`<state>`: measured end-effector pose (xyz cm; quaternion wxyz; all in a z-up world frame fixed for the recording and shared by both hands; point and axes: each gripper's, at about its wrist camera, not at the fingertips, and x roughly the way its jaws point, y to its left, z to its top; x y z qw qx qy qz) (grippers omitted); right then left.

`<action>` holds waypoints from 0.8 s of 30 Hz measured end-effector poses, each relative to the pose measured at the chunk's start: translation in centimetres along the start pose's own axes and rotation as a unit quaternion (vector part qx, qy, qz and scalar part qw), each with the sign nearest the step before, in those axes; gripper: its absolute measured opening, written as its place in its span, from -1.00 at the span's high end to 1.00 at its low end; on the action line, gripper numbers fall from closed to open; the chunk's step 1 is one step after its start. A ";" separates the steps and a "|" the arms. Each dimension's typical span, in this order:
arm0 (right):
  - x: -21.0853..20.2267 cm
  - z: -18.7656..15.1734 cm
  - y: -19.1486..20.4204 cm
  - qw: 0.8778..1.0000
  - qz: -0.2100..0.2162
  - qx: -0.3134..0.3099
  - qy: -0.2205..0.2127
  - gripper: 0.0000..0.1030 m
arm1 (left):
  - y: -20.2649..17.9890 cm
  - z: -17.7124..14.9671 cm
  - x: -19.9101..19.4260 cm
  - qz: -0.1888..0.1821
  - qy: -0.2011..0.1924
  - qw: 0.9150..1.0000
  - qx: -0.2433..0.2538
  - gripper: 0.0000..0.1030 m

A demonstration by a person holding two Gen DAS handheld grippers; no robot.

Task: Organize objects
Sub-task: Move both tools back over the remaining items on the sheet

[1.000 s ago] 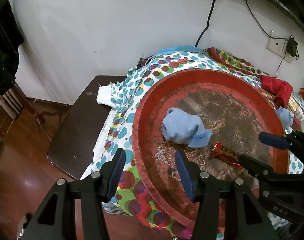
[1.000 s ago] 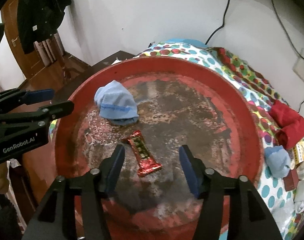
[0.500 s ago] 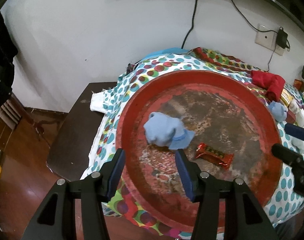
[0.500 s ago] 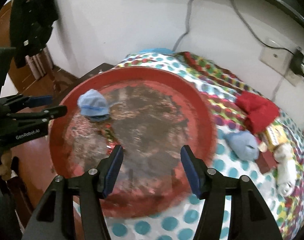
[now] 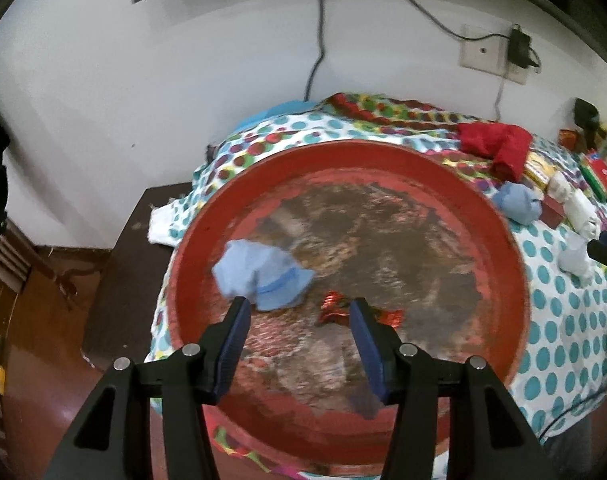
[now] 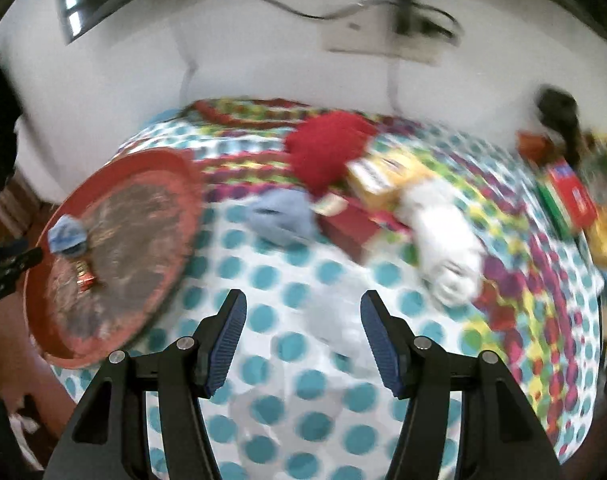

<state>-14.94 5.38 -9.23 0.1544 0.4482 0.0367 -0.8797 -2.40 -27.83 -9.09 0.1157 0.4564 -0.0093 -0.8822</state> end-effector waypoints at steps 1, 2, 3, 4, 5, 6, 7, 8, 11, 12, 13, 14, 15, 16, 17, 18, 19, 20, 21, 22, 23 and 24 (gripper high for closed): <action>0.1 -0.4 -0.8 1.000 -0.003 0.004 0.001 -0.12 | -0.5 0.1 -0.1 -0.005 0.000 1.000 0.004 -0.03; 0.1 -0.6 -1.3 1.000 0.000 0.006 0.003 -0.12 | -1.0 0.2 -0.2 -0.008 -0.001 1.000 0.009 -0.03; 0.2 -0.8 -1.8 1.000 0.007 0.007 0.005 -0.12 | -1.5 0.3 -0.3 -0.009 -0.003 1.000 0.014 -0.03; 0.3 -1.1 -1.9 1.000 0.011 0.004 0.006 -0.12 | -2.1 0.4 -0.4 -0.011 -0.004 1.000 0.020 -0.03; 0.4 -1.2 -2.1 1.000 0.016 -0.002 0.005 -0.12 | -2.8 0.5 -0.5 -0.015 -0.004 1.000 0.026 -0.03; 0.5 -1.3 -2.1 1.000 0.020 -0.008 0.005 -0.12 | -3.4 0.7 -0.6 -0.020 -0.004 0.999 0.031 -0.03; 0.7 -1.4 -2.1 1.000 0.024 -0.014 0.005 -0.12 | -4.4 1.0 -0.8 -0.032 -0.005 0.999 0.036 -0.03; 1.0 -1.4 -2.0 0.999 0.027 -0.018 0.005 -0.14 | -5.1 1.2 -0.8 -0.042 -0.005 0.998 0.039 -0.03; 2.1 -1.3 -1.9 0.999 0.043 -0.023 0.008 -0.20 | -8.2 2.1 -0.6 -0.075 0.001 0.995 0.063 -0.03; 2.4 -1.3 -1.8 0.998 0.049 -0.025 0.009 -0.20 | -9.3 2.5 -0.6 -0.077 0.002 0.994 0.071 -0.03; 2.8 -1.3 -1.7 0.998 0.054 -0.027 0.011 -0.20 | -10.6 2.9 -0.3 -0.081 0.004 0.993 0.084 -0.03; 3.1 -1.3 -1.7 0.998 0.058 -0.026 0.013 -0.20 | -12.2 3.3 0.0 -0.088 0.006 0.991 0.099 -0.03; 3.4 -1.3 -1.8 0.998 0.061 -0.024 0.016 -0.20 | -13.4 3.6 0.3 -0.091 0.010 0.990 0.110 -0.03; 3.8 -1.3 -1.9 0.997 0.067 -0.021 0.018 -0.20 | -14.8 4.1 0.6 -0.092 0.013 0.988 0.123 -0.03; 4.1 -1.4 -1.9 0.997 0.071 -0.020 0.020 -0.20 | -16.3 4.5 0.9 -0.098 0.010 0.986 0.138 -0.03; 4.3 -1.4 -1.9 0.997 0.074 -0.021 0.022 -0.19 | -17.8 4.9 1.3 -0.105 0.009 0.983 0.150 -0.03; 4.5 -1.5 -1.9 0.997 0.073 -0.025 0.021 -0.14 | -19.0 5.2 1.7 -0.111 0.012 0.981 0.159 -0.03; 4.6 -1.6 -1.9 0.997 0.069 -0.030 0.021 -0.08 | -20.0 5.5 2.1 -0.119 0.014 0.979 0.166 -0.03; 4.8 -1.7 -1.8 0.997 0.068 -0.037 0.023 0.08 | -20.9 5.8 2.6 -0.127 0.017 0.977 0.172 -0.03; 4.9 -1.7 -1.9 0.996 0.070 -0.041 0.024 0.23 | -21.8 6.1 3.2 -0.130 0.023 0.975 0.177 -0.03; 4.8 -1.8 -1.9 0.996 0.069 -0.044 0.023 0.23 | -22.8 6.4 4.0 -0.126 0.030 0.975 0.183 -0.03; 4.7 -1.9 -2.0 0.997 0.067 -0.046 0.019 0.23 | -23.4 6.7 4.6 -0.123 0.033 0.975 0.184 -0.03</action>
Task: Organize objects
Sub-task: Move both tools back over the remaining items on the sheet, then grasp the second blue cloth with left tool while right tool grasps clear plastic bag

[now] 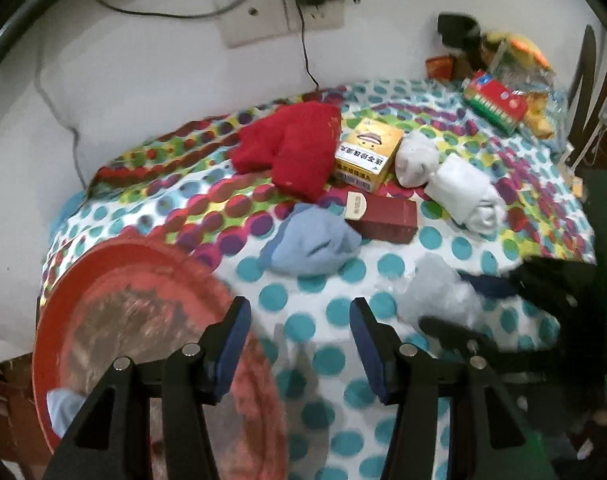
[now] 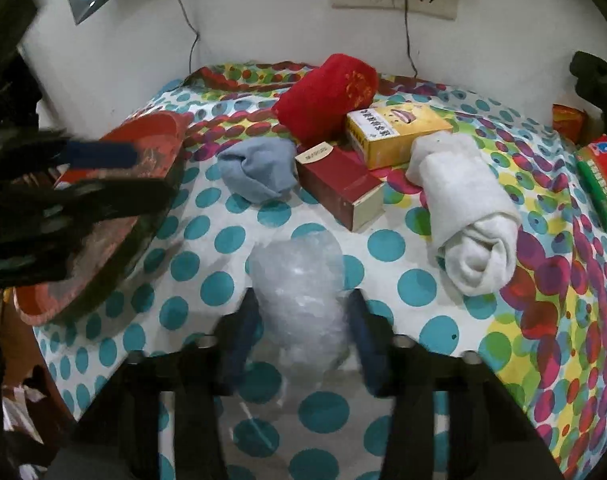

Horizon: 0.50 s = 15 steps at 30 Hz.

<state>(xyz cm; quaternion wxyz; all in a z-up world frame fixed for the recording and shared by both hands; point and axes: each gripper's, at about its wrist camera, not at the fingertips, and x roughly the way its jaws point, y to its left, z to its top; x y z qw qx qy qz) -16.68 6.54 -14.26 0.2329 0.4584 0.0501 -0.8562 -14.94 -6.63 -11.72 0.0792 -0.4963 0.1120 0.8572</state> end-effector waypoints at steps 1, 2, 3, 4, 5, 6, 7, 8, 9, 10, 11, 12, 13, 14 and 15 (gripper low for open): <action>-0.1 -0.1 -0.1 1.000 -0.001 -0.005 -0.004 0.24 | -0.2 0.5 0.6 0.006 0.004 1.000 -0.001 -0.03; -0.3 -0.1 -0.2 1.000 -0.003 -0.008 -0.007 0.24 | -0.4 1.1 1.3 0.012 0.008 1.000 -0.002 -0.03; -0.4 -0.2 -0.3 1.000 -0.005 -0.010 -0.009 0.24 | -0.3 1.5 1.5 0.012 0.008 1.000 -0.003 -0.03; -0.4 -0.2 -0.5 1.000 -0.001 -0.009 -0.010 0.24 | -0.3 1.9 1.8 0.010 0.006 1.000 -0.005 -0.03; -0.4 -0.3 -0.8 1.000 0.003 -0.006 -0.010 0.24 | -0.2 2.4 1.9 0.008 0.002 1.000 -0.006 -0.03; -0.3 -0.3 -1.0 1.000 0.008 0.000 -0.011 0.24 | -0.1 2.7 2.0 0.008 -0.001 1.000 -0.005 -0.03; -0.3 -0.3 -1.3 1.000 0.014 0.006 -0.011 0.24 | -0.1 3.2 2.3 0.004 -0.006 1.000 -0.002 -0.03; -0.2 -0.3 -1.4 1.000 0.018 0.009 -0.011 0.24 | -0.2 3.6 2.6 0.002 -0.006 1.000 -0.001 -0.03; 0.0 -0.3 -1.6 1.000 0.024 0.015 -0.010 0.24 | -0.2 4.0 3.2 -0.003 -0.003 1.000 -0.001 -0.03; 0.1 -0.3 -1.6 0.999 0.028 0.018 -0.010 0.24 | -0.4 4.4 3.6 -0.006 0.000 1.000 -0.001 -0.03; 0.2 -0.3 -1.7 0.999 0.031 0.020 -0.010 0.24 | -0.6 4.7 4.3 -0.012 0.006 1.000 -0.005 -0.03; 0.1 -0.4 -1.7 0.999 0.032 0.021 -0.012 0.24 | -0.7 4.9 4.9 -0.016 0.012 1.000 -0.007 -0.03; 0.1 -0.3 -1.7 0.999 0.034 0.021 -0.012 0.24 | -0.8 4.9 5.6 -0.020 0.019 1.000 -0.010 -0.03; 0.1 -0.3 -1.8 0.999 0.035 0.023 -0.012 0.24 | -0.9 4.9 6.3 -0.021 0.027 0.999 -0.012 -0.03; 0.1 -0.3 -1.8 0.999 0.038 0.026 -0.012 0.24 | -1.1 4.9 6.8 -0.016 0.029 0.999 -0.011 -0.03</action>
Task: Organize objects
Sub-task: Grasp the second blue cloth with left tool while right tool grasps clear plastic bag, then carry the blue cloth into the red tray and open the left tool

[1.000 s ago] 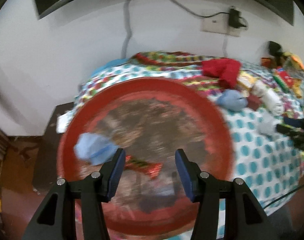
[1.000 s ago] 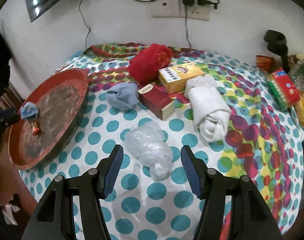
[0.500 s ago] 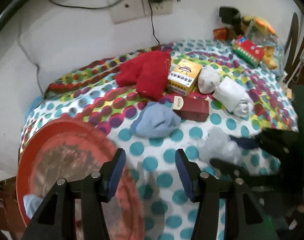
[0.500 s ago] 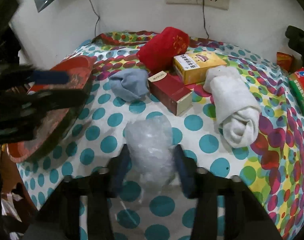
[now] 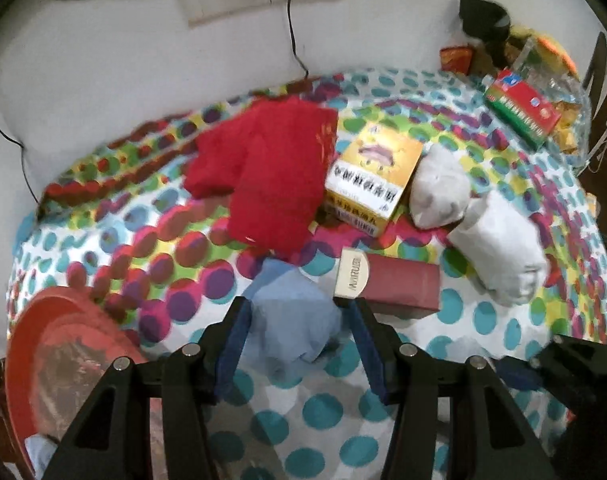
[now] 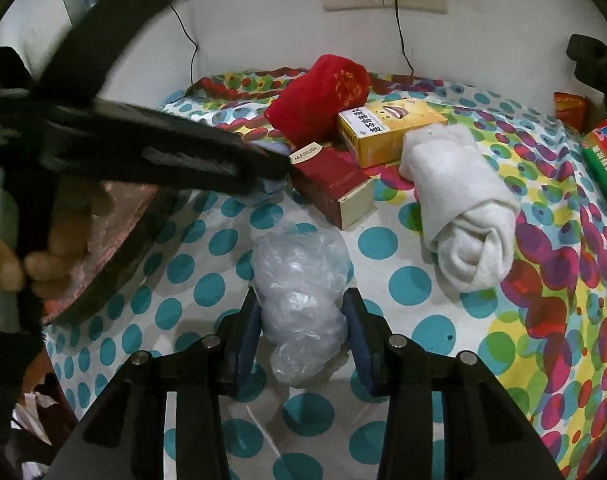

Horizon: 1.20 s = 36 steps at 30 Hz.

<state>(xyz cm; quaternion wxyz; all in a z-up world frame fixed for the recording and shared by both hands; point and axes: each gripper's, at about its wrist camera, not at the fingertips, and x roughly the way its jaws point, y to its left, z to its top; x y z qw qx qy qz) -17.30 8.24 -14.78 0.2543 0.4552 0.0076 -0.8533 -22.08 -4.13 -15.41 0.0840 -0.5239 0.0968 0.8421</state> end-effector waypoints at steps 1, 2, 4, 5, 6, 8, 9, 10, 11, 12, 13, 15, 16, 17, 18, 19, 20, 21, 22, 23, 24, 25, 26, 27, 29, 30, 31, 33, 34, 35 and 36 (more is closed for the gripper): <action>0.0 0.0 0.0 1.000 0.002 0.001 0.000 0.24 | -0.2 -0.1 0.5 0.011 0.002 1.000 0.003 -0.03; -0.1 0.0 0.0 1.000 0.003 0.002 -0.001 0.24 | -0.4 -0.4 0.9 0.012 0.004 1.000 0.009 -0.03; 0.0 -0.1 -0.1 1.000 0.002 0.007 -0.003 0.25 | -0.7 -0.7 1.0 0.022 -0.003 1.000 0.017 -0.04; 0.0 0.0 -0.2 1.000 0.001 0.007 -0.004 0.25 | -0.8 -0.9 0.9 0.023 -0.006 0.999 0.021 -0.05; 0.0 -0.1 -0.2 1.000 0.001 0.008 -0.005 0.25 | -0.8 -1.0 0.9 0.024 -0.006 0.999 0.022 -0.04; 0.1 0.0 -0.1 1.000 0.000 0.009 -0.005 0.25 | -0.6 -1.1 0.6 0.018 -0.007 1.000 0.014 -0.02; 0.1 0.0 -0.1 1.000 -0.001 0.010 -0.005 0.25 | -0.5 -1.0 0.5 0.015 -0.007 1.000 0.013 0.05; 0.1 -0.1 -0.2 1.000 -0.001 0.012 -0.004 0.25 | -0.5 -1.1 0.4 0.018 -0.006 1.000 0.013 0.09; 0.1 -0.1 -0.2 1.000 -0.001 0.013 -0.003 0.25 | -0.5 -1.3 0.2 0.019 -0.006 1.000 0.014 0.13; 0.0 -0.2 -0.1 1.000 -0.003 0.014 -0.004 0.25 | -0.6 -1.4 0.0 0.019 -0.008 1.000 0.017 0.18; -0.1 -0.2 -0.1 1.000 -0.004 0.016 -0.004 0.25 | -0.7 -1.6 -0.4 0.017 -0.011 1.000 0.019 0.19; -0.1 -0.4 -0.1 1.000 -0.007 0.019 -0.004 0.25 | -0.8 -2.3 -1.3 0.001 -0.013 1.000 0.020 0.19; -0.2 -0.4 -0.1 1.000 -0.009 0.021 -0.005 0.25 | -1.0 -2.7 -1.8 0.000 -0.015 1.000 0.024 0.19; -0.2 -0.5 -0.1 1.000 -0.012 0.020 -0.005 0.25 | -1.1 -3.1 -2.2 0.000 -0.019 0.999 0.027 0.19; -0.2 -0.5 0.0 1.000 -0.016 0.019 -0.006 0.25 | -1.3 -3.5 -2.7 0.001 -0.023 0.999 0.031 0.19; -0.2 -0.5 0.2 1.000 -0.024 0.016 -0.008 0.26 | -1.4 -4.1 -3.3 0.002 -0.026 0.999 0.033 0.19; -0.3 -0.6 0.3 0.999 -0.031 0.014 -0.011 0.26 | -1.4 -4.8 -4.0 -0.003 -0.030 0.999 0.033 0.19; -0.3 -0.6 0.4 0.999 -0.038 0.012 -0.014 0.26 | -1.2 -5.3 -4.6 -0.010 -0.034 0.999 0.032 0.19; -0.4 -0.6 0.6 0.999 -0.046 0.010 -0.019 0.27 | -1.0 -6.0 -5.5 -0.014 -0.040 0.999 0.027 0.19; -0.4 -0.6 0.6 0.998 -0.055 0.011 -0.024 0.27 | -0.9 -6.5 -6.1 -0.015 -0.044 0.999 0.025 0.19; -0.4 -0.6 0.7 0.997 -0.065 0.012 -0.028 0.27 | -0.7 -7.0 -6.6 -0.018 -0.049 0.998 0.022 0.19; -0.3 -0.5 0.7 0.997 -0.072 0.013 -0.029 0.27 | -0.3 -7.6 -7.4 -0.017 -0.054 0.998 0.018 0.19; -0.1 -0.5 0.6 0.996 -0.079 0.014 -0.028 0.27 | -0.1 -7.9 -7.9 -0.015 -0.057 0.998 0.016 0.19; 0.1 -0.4 0.6 0.996 -0.086 0.015 -0.028 0.27 | 0.3 -8.2 -8.3 -0.018 -0.061 0.998 0.013 0.19; 0.4 -0.2 0.6 0.995 -0.094 0.015 -0.030 0.27 | 1.3 -8.7 -9.2 -0.027 -0.064 0.998 0.002 0.19; 0.5 -0.1 0.7 0.995 -0.099 0.014 -0.030 0.28 | 1.6 -8.9 -9.5 -0.025 -0.065 0.998 -0.002 0.19; 0.5 0.0 0.8 0.994 -0.105 0.013 -0.030 0.28 | 2.1 -9.0 -9.7 -0.020 -0.064 0.998 -0.005 0.19; 0.8 0.1 1.0 0.993 -0.112 0.008 -0.026 0.28 | 3.1 -9.3 -9.9 -0.003 -0.061 0.998 -0.015 0.18; 0.8 0.1 1.2 0.993 -0.117 0.004 -0.025 0.28 | 3.9 -9.5 -9.9 -0.005 -0.057 0.998 -0.023 0.18; 1.0 0.2 1.4 0.992 -0.122 0.000 -0.023 0.28 | 4.3 -9.6 -9.9 -0.006 -0.056 0.998 -0.029 0.17; 1.1 0.3 1.5 0.992 -0.125 -0.003 -0.022 0.27 | 4.8 -9.7 -9.9 -0.003 -0.057 0.998 -0.034 0.16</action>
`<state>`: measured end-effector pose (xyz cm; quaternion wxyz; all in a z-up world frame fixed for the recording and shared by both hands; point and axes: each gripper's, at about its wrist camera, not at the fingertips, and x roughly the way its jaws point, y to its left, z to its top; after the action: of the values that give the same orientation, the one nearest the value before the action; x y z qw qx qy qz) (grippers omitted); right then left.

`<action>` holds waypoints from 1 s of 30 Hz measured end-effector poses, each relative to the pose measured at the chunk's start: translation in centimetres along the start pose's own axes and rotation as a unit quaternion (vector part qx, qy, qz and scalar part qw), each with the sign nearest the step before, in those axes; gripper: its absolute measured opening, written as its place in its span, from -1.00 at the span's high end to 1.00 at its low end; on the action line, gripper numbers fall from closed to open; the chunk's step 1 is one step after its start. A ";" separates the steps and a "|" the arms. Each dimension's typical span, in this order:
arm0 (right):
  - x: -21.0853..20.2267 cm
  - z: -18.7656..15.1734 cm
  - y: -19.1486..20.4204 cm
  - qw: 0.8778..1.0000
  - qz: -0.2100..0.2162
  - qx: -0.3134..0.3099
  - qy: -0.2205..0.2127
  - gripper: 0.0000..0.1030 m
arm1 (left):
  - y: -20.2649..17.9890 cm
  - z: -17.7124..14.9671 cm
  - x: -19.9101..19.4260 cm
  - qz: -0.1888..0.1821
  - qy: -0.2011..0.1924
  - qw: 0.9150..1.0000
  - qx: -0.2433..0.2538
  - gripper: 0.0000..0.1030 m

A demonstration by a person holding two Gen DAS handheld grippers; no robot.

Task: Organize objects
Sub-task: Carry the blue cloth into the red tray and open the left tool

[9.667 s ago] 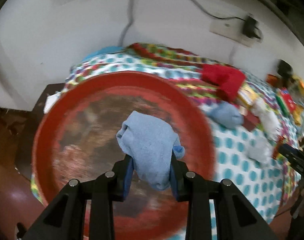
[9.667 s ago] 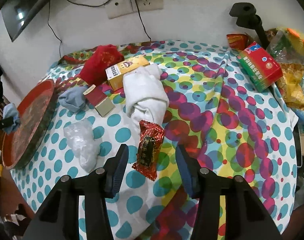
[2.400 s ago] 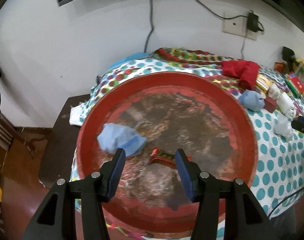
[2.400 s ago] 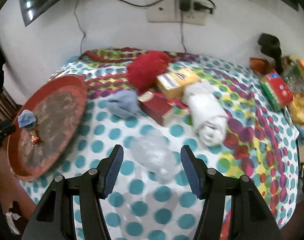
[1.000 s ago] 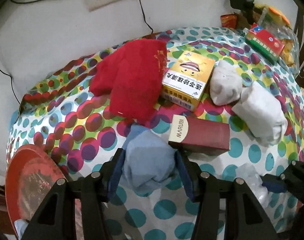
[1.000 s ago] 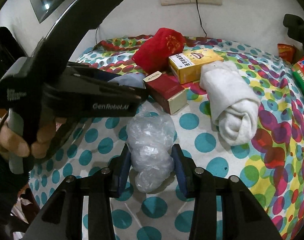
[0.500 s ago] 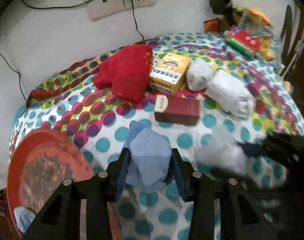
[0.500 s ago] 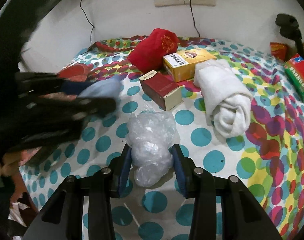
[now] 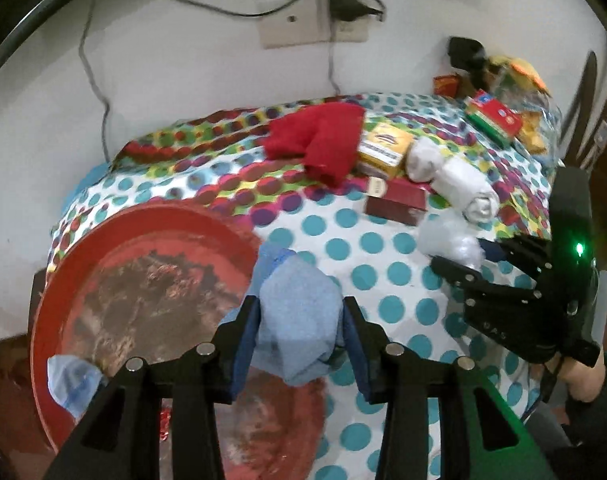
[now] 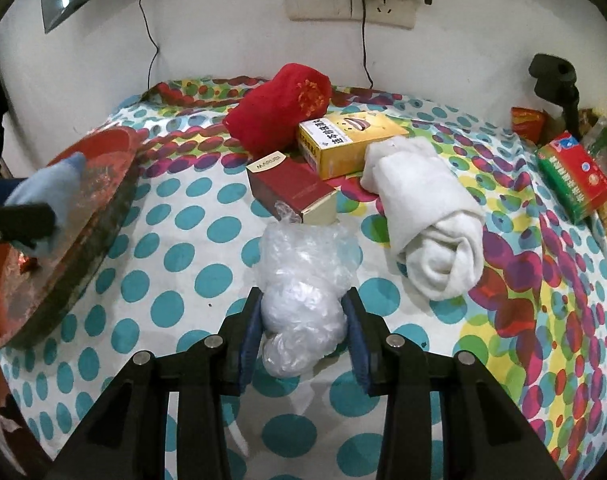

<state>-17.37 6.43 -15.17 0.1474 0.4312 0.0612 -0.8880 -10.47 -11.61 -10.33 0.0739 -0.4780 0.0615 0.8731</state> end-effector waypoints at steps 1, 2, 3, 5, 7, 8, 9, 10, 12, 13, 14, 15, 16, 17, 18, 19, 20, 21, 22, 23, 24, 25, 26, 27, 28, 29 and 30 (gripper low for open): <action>0.0 0.0 0.0 1.000 0.000 -0.001 0.000 0.27 | 0.4 -0.1 0.0 0.007 0.004 1.000 -0.002 0.16; 0.0 0.0 0.0 1.000 -0.001 -0.001 0.000 0.27 | 0.7 -0.2 0.1 0.021 0.010 1.000 -0.002 0.16; 0.0 0.0 0.0 1.000 -0.001 -0.001 0.000 0.27 | 1.0 -0.3 0.1 0.033 0.010 0.999 -0.003 0.16; 0.0 0.0 0.0 1.000 -0.002 -0.002 0.000 0.27 | 1.6 -0.5 -0.2 0.032 0.008 0.999 -0.009 0.16; 0.1 0.0 0.1 1.000 -0.006 -0.005 0.001 0.27 | 2.2 -0.5 -0.5 0.025 0.005 0.999 -0.020 0.16; 0.1 0.0 0.1 1.000 -0.006 -0.005 0.001 0.27 | 2.6 -0.5 -0.7 0.026 0.003 0.999 -0.024 0.16; 0.1 0.1 0.0 1.000 -0.006 -0.005 0.001 0.27 | 2.8 -0.5 -0.8 0.028 0.002 0.999 -0.028 0.16; 0.1 0.0 0.1 1.000 -0.005 -0.004 0.001 0.27 | 3.0 -0.5 -0.8 0.028 0.001 0.999 -0.030 0.16; 0.1 0.1 0.2 1.000 -0.007 -0.005 0.001 0.27 | 3.4 -0.5 -1.0 0.026 0.000 0.999 -0.035 0.16; 0.1 0.0 0.1 1.000 -0.006 -0.005 0.001 0.27 | 3.5 -0.5 -1.0 0.025 -0.001 0.999 -0.037 0.16; 0.1 0.0 0.1 1.000 -0.006 -0.005 0.001 0.27 | 3.7 -0.5 -1.0 0.026 -0.001 0.999 -0.040 0.16; 0.1 0.1 0.1 1.000 -0.006 -0.005 0.001 0.27 | 3.9 -0.5 -1.1 0.025 -0.001 0.999 -0.043 0.15; 0.1 0.0 0.1 1.000 -0.006 -0.004 0.001 0.27 | 4.1 -0.5 -1.1 0.024 -0.002 0.999 -0.045 0.15; 0.1 0.0 0.1 1.000 -0.006 -0.004 0.001 0.27 | 4.4 -0.5 -1.2 0.024 -0.002 0.998 -0.050 0.15; 0.1 0.0 0.1 1.000 -0.006 -0.004 0.001 0.27 | 4.7 -0.5 -1.3 0.023 -0.002 0.998 -0.055 0.15; 0.1 0.0 0.1 1.000 -0.006 -0.004 0.001 0.27 | 4.9 -0.5 -1.3 0.023 -0.003 0.998 -0.058 0.15; 0.1 0.1 0.1 1.000 -0.007 -0.005 0.001 0.27 | 5.3 -0.6 -1.4 0.025 -0.005 0.998 -0.064 0.15; 0.0 0.0 0.1 1.000 -0.006 -0.005 0.001 0.27 | 5.5 -0.6 -1.5 0.026 -0.005 0.997 -0.066 0.15; 0.0 0.0 0.1 1.000 -0.006 -0.004 0.001 0.27 | 5.9 -0.6 -1.6 0.028 -0.006 0.997 -0.072 0.15; 0.1 0.0 0.1 1.000 -0.006 -0.004 0.001 0.27 | 6.2 -0.7 -1.7 0.031 -0.008 0.997 -0.077 0.15; 0.1 0.1 0.1 1.000 -0.006 -0.005 0.001 0.27 | 6.5 -0.7 -1.8 0.034 -0.011 0.996 -0.082 0.15; 0.0 0.0 0.0 1.000 -0.006 -0.004 0.001 0.27 | 6.9 -0.7 -1.8 0.039 -0.013 0.995 -0.088 0.15; 0.1 0.0 0.0 1.000 -0.006 -0.004 0.001 0.27 | 7.0 -0.7 -1.8 0.043 -0.014 0.995 -0.089 0.15; 0.1 0.0 0.1 1.000 -0.006 -0.004 0.001 0.27 | 7.1 -0.7 -1.8 0.047 -0.016 0.995 -0.089 0.15; 0.1 0.0 0.1 1.000 -0.007 -0.004 0.001 0.27 | 7.3 -0.8 -1.7 0.051 -0.016 0.995 -0.088 0.15; 0.1 0.0 0.1 1.000 -0.007 -0.004 0.001 0.27 | 7.4 -0.8 -1.6 0.057 -0.014 0.994 -0.089 0.15; 0.1 0.0 0.1 1.000 -0.007 -0.004 0.001 0.27 | 7.5 -0.9 -1.6 0.060 -0.014 0.994 -0.090 0.15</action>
<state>-17.44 6.35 -15.25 0.1434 0.4308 0.0682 -0.8883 -10.27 -19.23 -9.16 -0.0210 -0.4662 0.0106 0.8843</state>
